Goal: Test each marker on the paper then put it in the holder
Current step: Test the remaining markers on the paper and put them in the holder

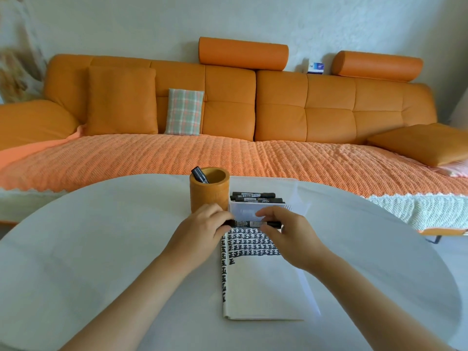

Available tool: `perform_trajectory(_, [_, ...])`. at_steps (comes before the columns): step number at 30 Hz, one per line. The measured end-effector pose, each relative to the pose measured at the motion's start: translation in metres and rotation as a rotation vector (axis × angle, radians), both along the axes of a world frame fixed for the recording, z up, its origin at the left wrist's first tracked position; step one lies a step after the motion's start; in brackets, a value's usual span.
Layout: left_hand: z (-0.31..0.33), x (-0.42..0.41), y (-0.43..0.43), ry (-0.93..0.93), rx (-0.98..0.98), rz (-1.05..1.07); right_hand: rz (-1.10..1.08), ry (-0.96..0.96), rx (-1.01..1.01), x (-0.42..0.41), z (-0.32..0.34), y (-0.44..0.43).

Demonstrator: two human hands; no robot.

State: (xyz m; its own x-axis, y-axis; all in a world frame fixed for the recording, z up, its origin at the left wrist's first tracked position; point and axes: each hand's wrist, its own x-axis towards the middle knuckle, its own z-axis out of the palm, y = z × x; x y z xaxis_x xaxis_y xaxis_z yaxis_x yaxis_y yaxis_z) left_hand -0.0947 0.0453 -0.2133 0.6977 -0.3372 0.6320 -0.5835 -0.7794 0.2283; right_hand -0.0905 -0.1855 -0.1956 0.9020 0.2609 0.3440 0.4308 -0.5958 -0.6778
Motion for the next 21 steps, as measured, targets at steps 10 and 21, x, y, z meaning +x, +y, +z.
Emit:
perform_trajectory(10, [-0.001, -0.012, -0.011, 0.06, 0.059, -0.074, 0.167, -0.144, -0.454, -0.004, -0.004, 0.008])
perform_trajectory(21, [-0.002, -0.015, -0.012, 0.052, 0.117, -0.099, 0.226, -0.102, -0.456, -0.001, -0.002, 0.009])
